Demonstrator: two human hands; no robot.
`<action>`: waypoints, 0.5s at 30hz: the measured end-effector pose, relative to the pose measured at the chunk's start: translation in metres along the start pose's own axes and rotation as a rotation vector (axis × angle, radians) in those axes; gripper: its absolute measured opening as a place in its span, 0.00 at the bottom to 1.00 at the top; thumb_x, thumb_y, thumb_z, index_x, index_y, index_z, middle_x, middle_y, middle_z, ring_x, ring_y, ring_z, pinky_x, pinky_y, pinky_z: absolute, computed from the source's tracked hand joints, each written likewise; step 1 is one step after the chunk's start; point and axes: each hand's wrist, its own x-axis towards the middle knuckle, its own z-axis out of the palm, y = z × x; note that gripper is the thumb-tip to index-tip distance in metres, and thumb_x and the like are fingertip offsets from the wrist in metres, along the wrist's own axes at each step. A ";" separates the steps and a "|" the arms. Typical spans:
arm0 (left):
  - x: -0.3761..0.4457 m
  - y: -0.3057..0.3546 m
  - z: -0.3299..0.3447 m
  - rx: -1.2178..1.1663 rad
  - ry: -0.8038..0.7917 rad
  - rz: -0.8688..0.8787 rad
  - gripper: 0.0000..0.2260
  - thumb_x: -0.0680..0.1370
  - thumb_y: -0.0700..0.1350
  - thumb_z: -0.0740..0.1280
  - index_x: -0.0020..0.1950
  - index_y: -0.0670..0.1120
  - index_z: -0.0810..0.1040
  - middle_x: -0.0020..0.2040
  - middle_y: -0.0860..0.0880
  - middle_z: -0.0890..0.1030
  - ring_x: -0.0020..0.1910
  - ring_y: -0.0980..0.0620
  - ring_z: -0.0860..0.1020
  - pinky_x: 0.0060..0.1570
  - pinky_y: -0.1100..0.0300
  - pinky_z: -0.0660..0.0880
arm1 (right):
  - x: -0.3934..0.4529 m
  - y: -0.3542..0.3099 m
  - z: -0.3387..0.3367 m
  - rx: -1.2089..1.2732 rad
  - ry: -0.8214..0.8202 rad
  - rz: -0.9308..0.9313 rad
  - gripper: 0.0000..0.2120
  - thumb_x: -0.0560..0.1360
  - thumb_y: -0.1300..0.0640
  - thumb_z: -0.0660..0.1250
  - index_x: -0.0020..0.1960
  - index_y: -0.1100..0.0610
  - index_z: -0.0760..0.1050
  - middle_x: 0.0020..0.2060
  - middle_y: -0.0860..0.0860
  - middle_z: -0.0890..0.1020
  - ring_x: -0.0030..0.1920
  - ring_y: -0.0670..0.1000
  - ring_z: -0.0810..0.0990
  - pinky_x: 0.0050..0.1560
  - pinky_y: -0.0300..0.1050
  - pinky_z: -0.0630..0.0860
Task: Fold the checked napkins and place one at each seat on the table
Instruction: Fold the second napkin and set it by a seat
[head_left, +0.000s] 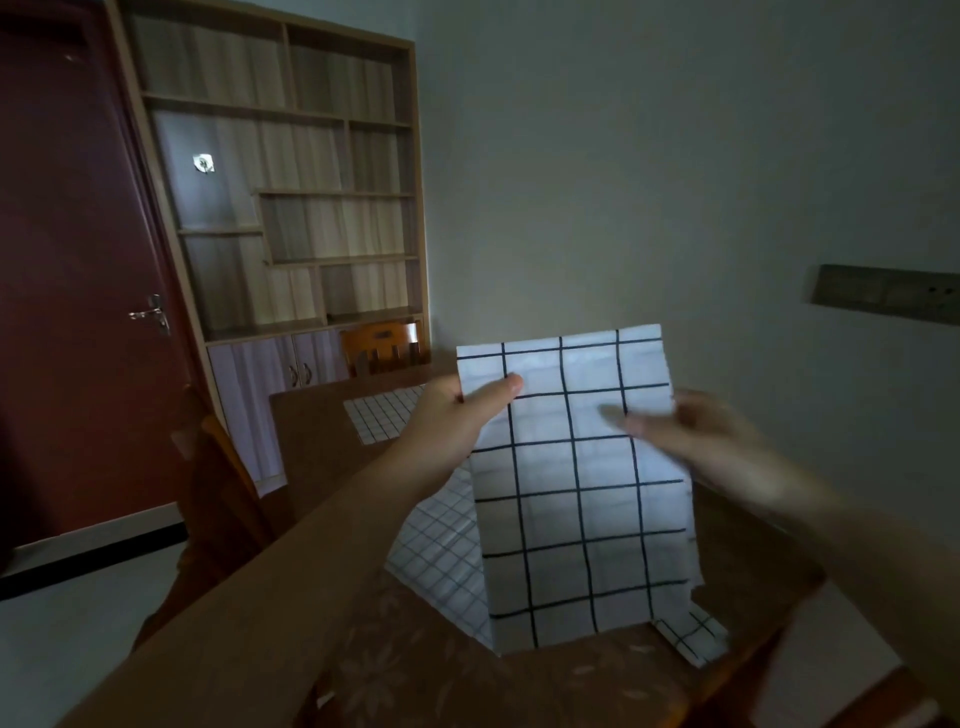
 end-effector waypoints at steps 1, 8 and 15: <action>0.001 0.000 -0.002 -0.017 0.022 -0.007 0.09 0.79 0.49 0.66 0.55 0.47 0.82 0.51 0.49 0.85 0.51 0.53 0.84 0.52 0.55 0.79 | -0.001 0.004 0.001 -0.006 -0.037 0.039 0.20 0.67 0.39 0.71 0.45 0.56 0.80 0.34 0.48 0.84 0.38 0.55 0.81 0.44 0.44 0.77; -0.004 -0.019 -0.014 0.131 -0.303 -0.196 0.09 0.77 0.47 0.68 0.54 0.45 0.81 0.47 0.48 0.86 0.47 0.49 0.84 0.45 0.54 0.81 | 0.008 0.013 -0.002 0.200 0.124 0.072 0.25 0.66 0.48 0.73 0.44 0.72 0.75 0.36 0.64 0.76 0.37 0.60 0.72 0.42 0.53 0.69; -0.002 -0.027 -0.020 0.104 -0.201 -0.209 0.07 0.78 0.44 0.67 0.55 0.45 0.80 0.47 0.48 0.85 0.44 0.52 0.84 0.40 0.59 0.80 | 0.000 0.023 0.002 0.089 -0.054 0.099 0.26 0.61 0.29 0.71 0.44 0.51 0.81 0.32 0.60 0.77 0.34 0.65 0.75 0.49 0.72 0.74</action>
